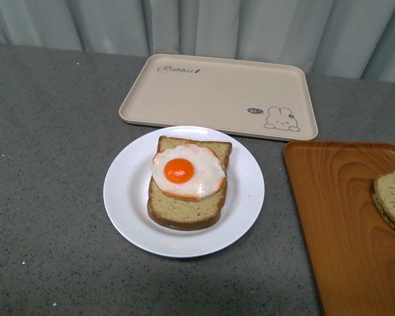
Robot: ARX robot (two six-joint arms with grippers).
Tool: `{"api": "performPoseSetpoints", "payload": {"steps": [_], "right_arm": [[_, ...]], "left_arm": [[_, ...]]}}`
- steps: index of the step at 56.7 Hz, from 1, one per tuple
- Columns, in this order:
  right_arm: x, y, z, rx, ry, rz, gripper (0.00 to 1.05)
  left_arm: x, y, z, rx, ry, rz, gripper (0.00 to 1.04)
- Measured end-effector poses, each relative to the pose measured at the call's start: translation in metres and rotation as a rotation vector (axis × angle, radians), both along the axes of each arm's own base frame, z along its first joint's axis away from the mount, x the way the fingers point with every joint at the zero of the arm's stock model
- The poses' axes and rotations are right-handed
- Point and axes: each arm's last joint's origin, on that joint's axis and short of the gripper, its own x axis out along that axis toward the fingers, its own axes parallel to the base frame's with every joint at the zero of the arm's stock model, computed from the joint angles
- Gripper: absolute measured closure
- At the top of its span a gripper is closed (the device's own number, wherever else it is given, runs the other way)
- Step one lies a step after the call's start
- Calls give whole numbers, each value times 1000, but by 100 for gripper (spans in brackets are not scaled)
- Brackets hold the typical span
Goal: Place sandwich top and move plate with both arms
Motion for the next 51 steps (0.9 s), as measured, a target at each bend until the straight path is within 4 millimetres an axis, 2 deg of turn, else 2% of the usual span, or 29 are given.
{"api": "performPoseSetpoints", "payload": {"steps": [11, 20, 28, 33, 43, 51], "right_arm": [[26, -19, 0, 79, 99, -37, 9], [60, -45, 4, 212, 172, -75, 9], [91, -73, -4, 345, 302, -94, 9], [114, -100, -8, 443, 375, -111, 9], [143, -140, -15, 548, 472, -130, 9], [167, -166, -34, 674, 586, -8, 9]], "left_arm": [[0, 0, 0, 0, 0, 0, 6], [0, 0, 0, 0, 0, 0, 6], [0, 0, 0, 0, 0, 0, 6], [0, 0, 0, 0, 0, 0, 6], [0, 0, 0, 0, 0, 0, 6], [0, 0, 0, 0, 0, 0, 6]]}}
